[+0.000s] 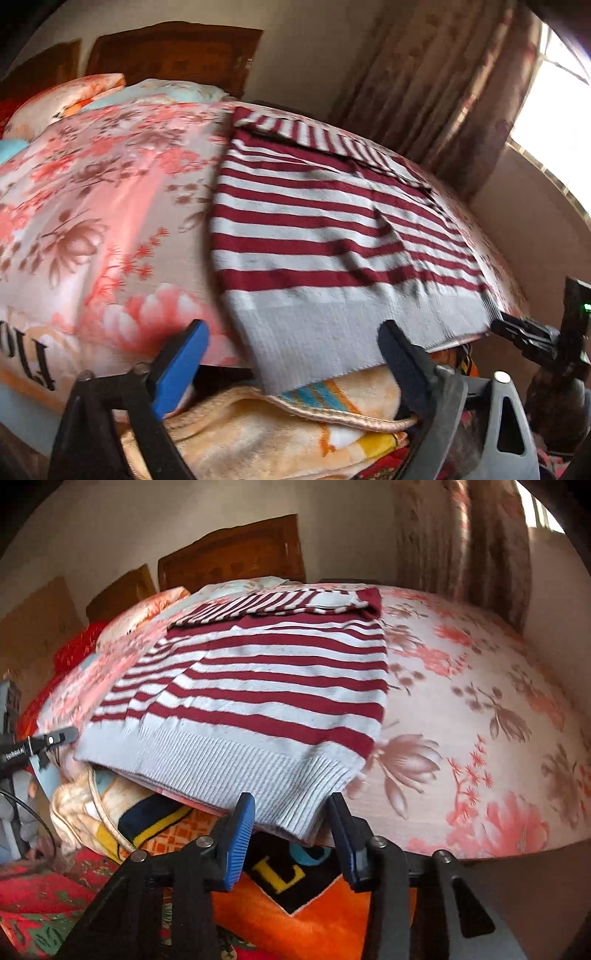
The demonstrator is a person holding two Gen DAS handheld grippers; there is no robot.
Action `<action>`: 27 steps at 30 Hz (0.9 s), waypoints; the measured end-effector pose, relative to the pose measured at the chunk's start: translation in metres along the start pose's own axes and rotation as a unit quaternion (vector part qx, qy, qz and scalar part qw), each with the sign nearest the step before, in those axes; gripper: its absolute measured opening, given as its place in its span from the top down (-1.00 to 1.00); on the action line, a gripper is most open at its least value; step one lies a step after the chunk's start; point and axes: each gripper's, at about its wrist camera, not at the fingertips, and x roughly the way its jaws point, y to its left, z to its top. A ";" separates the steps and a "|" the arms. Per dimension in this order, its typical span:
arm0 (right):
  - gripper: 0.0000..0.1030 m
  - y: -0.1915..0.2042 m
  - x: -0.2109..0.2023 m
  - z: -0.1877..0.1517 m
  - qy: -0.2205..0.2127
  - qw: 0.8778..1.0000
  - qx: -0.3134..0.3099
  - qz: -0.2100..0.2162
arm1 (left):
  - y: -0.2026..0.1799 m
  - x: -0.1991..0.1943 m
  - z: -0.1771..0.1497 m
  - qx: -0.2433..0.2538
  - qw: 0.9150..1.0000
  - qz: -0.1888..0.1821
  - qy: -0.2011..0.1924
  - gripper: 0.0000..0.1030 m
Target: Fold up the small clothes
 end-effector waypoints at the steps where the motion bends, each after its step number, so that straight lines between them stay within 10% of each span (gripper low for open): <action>1: 0.32 0.002 0.001 0.000 0.000 1.000 -0.003 -0.003 | -0.005 0.002 -0.001 0.010 1.000 0.000 0.003 -1.00; 18: 0.38 -0.007 -0.001 -0.001 -0.005 1.000 0.018 -0.002 | -0.011 0.009 0.003 -0.002 1.000 -0.021 0.011 -1.00; 27: 0.38 -0.010 -0.001 0.000 -0.008 0.999 0.034 0.001 | -0.020 0.015 0.006 0.011 0.999 0.033 0.018 -1.00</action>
